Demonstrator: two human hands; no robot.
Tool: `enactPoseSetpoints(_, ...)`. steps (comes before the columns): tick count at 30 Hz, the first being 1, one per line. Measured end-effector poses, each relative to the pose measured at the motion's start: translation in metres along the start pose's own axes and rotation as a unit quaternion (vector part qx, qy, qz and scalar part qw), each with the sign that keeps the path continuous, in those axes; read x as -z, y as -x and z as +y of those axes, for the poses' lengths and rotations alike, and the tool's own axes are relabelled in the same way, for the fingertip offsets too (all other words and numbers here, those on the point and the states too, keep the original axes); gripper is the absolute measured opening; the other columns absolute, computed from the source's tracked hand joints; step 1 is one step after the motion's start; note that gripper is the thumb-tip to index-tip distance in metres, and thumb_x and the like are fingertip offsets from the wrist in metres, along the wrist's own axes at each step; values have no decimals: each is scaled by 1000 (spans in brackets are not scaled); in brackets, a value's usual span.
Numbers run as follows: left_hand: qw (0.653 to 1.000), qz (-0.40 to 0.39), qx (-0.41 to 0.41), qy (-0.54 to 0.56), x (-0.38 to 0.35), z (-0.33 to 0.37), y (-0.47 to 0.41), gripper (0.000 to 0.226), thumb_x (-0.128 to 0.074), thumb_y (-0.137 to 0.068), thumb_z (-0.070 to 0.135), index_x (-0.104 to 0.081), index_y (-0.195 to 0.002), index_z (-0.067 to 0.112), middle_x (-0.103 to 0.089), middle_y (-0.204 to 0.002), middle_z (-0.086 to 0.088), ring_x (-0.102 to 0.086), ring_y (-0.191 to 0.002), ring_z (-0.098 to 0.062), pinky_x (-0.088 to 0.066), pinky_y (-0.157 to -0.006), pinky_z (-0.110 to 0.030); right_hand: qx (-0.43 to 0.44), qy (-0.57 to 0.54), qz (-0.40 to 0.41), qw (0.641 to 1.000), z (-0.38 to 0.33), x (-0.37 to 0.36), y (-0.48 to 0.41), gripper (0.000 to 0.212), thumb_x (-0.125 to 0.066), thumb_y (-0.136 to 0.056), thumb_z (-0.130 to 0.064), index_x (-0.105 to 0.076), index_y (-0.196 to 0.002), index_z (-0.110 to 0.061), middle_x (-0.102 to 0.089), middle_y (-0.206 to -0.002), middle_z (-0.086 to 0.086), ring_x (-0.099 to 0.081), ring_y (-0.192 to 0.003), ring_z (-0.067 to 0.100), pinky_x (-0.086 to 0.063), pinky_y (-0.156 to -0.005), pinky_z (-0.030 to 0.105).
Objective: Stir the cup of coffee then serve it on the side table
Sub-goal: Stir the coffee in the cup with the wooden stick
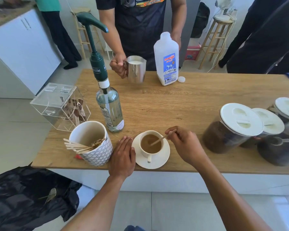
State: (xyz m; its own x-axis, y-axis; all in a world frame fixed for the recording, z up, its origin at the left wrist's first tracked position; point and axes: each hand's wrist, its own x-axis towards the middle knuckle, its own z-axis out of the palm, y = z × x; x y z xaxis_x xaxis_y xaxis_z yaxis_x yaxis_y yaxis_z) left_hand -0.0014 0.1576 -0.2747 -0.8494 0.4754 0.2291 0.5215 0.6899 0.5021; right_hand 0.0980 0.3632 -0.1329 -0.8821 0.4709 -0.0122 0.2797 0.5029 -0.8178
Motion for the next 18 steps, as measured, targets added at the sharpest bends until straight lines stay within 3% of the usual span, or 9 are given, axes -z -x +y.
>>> enactPoseSetpoints(2,1000,-1,-1,0,-1,2,0,52,-28,-102,33,-56,-139,9,-56,-145,-8,-44,-140,-24,-33,-118,-40,-10,3,18,1000,2,2,-1,22,-48,-97,-15,-66,-85,-19,-70,-82,-8,-61,-60,6,-44,-50,18)
enactPoseSetpoints(4,1000,0,1,0,0,2,0,53,-27,-102,34,-56,-139,10,-56,-145,-8,-44,-141,-24,-33,-118,-39,-8,2,33,999,2,4,-2,20,-48,-98,-16,-66,-88,-19,-70,-81,-10,-56,-53,2,-41,-49,14)
enactPoseSetpoints(7,1000,2,1,-1,1,1,1,53,-27,-102,34,-57,-138,9,-56,-144,-8,-45,-140,-24,-33,-118,-38,0,3,4,1000,3,1,-1,21,-50,-97,-16,-68,-86,-18,-70,-84,-10,-57,-57,8,-43,-51,18)
enactPoseSetpoints(11,1000,1,2,0,0,2,1,53,-27,-102,34,-57,-139,9,-56,-145,-8,-45,-140,-24,-32,-119,-38,-18,11,34,999,6,5,-3,21,-48,-98,-19,-66,-88,-18,-69,-86,-11,-56,-54,-2,-40,-49,13)
enactPoseSetpoints(15,1000,0,1,0,0,1,0,53,-28,-102,33,-57,-138,8,-56,-144,-9,-45,-140,-24,-33,-118,-40,-2,15,0,1000,4,3,0,22,-50,-98,-17,-68,-87,-15,-71,-83,-11,-61,-61,17,-46,-55,28)
enactPoseSetpoints(18,1000,-4,2,-1,-1,1,0,53,-27,-102,34,-57,-139,9,-56,-144,-8,-45,-140,-24,-34,-118,-42,-14,18,33,999,5,6,-3,22,-48,-98,-17,-66,-86,-17,-69,-85,-14,-61,-63,7,-44,-53,15)
